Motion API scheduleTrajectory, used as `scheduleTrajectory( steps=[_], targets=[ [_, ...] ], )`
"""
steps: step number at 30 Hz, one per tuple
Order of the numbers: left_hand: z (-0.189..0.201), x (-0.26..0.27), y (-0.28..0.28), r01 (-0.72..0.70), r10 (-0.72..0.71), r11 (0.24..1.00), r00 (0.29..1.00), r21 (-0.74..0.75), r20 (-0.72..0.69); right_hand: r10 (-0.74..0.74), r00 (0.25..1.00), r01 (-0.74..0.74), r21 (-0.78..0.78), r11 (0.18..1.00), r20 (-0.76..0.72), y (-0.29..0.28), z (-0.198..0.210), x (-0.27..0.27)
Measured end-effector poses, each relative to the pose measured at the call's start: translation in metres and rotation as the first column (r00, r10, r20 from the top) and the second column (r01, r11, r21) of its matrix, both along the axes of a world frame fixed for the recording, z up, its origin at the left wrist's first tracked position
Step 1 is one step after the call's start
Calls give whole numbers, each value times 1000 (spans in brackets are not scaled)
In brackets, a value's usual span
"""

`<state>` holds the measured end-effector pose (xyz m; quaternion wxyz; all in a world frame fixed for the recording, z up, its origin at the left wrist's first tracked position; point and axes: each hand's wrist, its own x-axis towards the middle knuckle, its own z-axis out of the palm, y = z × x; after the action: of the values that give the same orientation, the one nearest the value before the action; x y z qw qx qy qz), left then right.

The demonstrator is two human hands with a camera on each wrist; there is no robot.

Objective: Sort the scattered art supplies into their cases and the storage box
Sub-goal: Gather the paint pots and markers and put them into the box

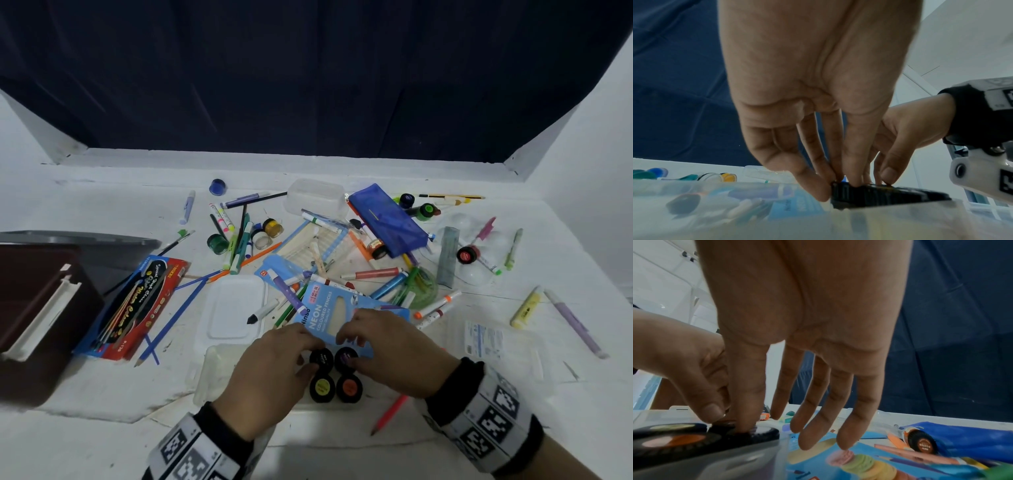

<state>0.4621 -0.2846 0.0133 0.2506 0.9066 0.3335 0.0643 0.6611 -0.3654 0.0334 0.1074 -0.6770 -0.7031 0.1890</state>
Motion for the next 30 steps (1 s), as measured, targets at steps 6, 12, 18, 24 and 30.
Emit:
scheduleTrajectory(
  steps=[6, 12, 18, 24, 30],
  targets=[
    [2, 1, -2, -86, 86, 996, 996, -1, -25, 16, 1000, -15, -62, 998, 18, 8, 4, 2],
    [4, 5, 0, -110, 110, 994, 993, 15, -32, 53, 996, -46, -105, 993, 65, 19, 3, 3],
    [12, -5, 13, -143, 158, 983, 979, -118, 127, 65, 998, -66, -15, 998, -19, 23, 12, 10],
    [50, -15, 56, -161, 202, 976, 921, -148, 333, -127, 980, 171, 322, 931, -154, 53, 15, 54],
    [62, -9, 145, -214, 188, 970, 961, 112, 205, -278, 956, 253, 217, 943, 93, 99, 7, 112]
  ],
)
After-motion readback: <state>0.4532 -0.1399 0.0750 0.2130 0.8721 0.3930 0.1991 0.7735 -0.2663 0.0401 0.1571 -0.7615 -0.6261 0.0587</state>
